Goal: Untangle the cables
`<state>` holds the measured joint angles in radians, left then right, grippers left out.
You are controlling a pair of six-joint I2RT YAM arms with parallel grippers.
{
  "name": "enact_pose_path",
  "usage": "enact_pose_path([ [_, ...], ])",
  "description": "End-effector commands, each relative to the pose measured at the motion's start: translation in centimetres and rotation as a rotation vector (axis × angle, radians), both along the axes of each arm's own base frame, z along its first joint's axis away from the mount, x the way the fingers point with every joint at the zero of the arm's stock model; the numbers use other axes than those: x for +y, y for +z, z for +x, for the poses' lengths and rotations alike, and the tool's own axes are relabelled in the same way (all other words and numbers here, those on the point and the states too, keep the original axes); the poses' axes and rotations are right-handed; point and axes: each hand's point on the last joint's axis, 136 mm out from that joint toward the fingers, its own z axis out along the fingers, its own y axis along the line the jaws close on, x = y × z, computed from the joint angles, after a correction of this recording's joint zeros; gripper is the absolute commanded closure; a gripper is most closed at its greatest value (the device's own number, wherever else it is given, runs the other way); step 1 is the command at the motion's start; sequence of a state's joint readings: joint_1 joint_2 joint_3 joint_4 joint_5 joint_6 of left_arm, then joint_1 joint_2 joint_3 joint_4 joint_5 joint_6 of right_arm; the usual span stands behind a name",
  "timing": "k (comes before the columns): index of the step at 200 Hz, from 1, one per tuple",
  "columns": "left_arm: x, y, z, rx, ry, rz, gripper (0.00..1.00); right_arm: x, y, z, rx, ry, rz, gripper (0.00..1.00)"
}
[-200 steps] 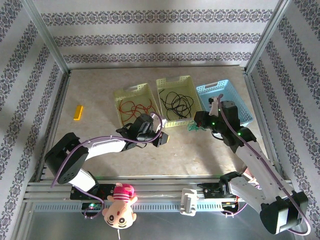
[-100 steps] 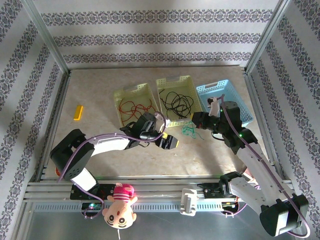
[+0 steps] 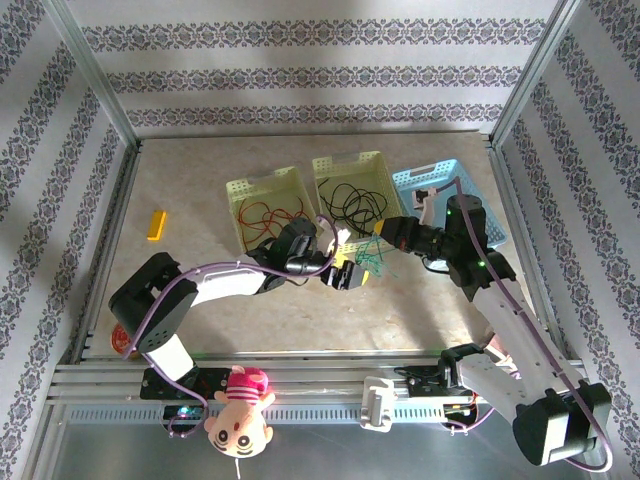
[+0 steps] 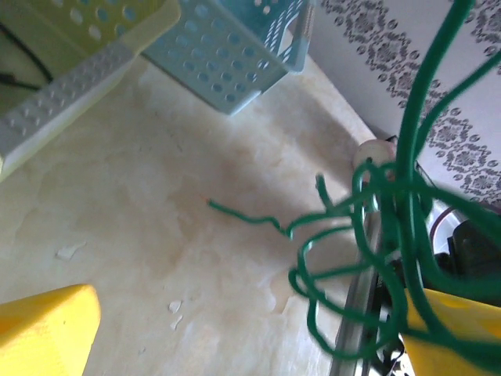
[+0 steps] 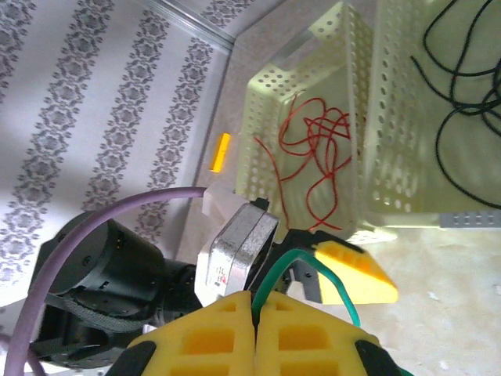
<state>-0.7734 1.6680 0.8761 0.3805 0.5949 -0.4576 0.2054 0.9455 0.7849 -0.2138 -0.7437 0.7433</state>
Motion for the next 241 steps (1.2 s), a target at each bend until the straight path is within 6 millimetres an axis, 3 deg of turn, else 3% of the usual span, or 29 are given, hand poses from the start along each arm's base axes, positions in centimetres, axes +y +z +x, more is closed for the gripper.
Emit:
enact_pose_path([
  [1, -1.6, 2.3, 0.6, -0.058, -0.009, -0.088, 0.05, 0.5, 2.8, 0.1, -0.026, 0.034, 0.103, 0.99],
  [9, -1.8, 2.3, 0.9, -0.058, -0.005, -0.091, 0.07, 0.5, 2.9, 0.2, -0.021, 0.031, 0.115, 0.98],
  [18, -1.9, 2.3, 1.0, -0.054, 0.001, -0.100, 0.21, 0.4, 3.2, 0.3, -0.019, 0.029, 0.128, 0.99],
  [34, -2.0, 2.6, 1.3, -0.055, 0.020, -0.125, 0.70, 0.4, 3.4, 0.4, -0.014, 0.027, 0.139, 0.99],
  [52, -1.9, 2.9, 1.3, -0.059, 0.026, -0.137, 1.00, 0.2, 3.2, 0.6, -0.006, 0.017, 0.137, 0.99],
  [80, -1.3, 3.0, 0.9, -0.058, 0.032, -0.128, 1.00, -0.8, 1.9, 1.2, 0.032, -0.046, 0.119, 0.99],
  [104, -0.4, 2.1, 0.0, -0.035, 0.028, -0.089, 1.00, -3.0, 1.1, 2.3, 0.035, -0.165, 0.094, 1.00],
  [141, 1.9, -0.3, -2.1, -0.003, 0.016, 0.023, 1.00, -7.1, 1.6, 3.7, -0.006, -0.351, 0.048, 1.00],
  [178, 4.3, -1.3, -3.6, 0.003, 0.028, 0.088, 1.00, -9.6, 1.8, 4.3, -0.044, -0.449, -0.097, 1.00],
  [205, 6.4, -1.1, -3.0, -0.019, 0.114, 0.079, 1.00, -11.9, 2.2, 4.6, -0.060, -0.524, -0.225, 1.00],
  [241, 9.5, 1.1, -1.2, -0.041, 0.241, -0.021, 1.00, -15.7, 2.5, 5.2, -0.031, -0.661, -0.364, 1.00],
])
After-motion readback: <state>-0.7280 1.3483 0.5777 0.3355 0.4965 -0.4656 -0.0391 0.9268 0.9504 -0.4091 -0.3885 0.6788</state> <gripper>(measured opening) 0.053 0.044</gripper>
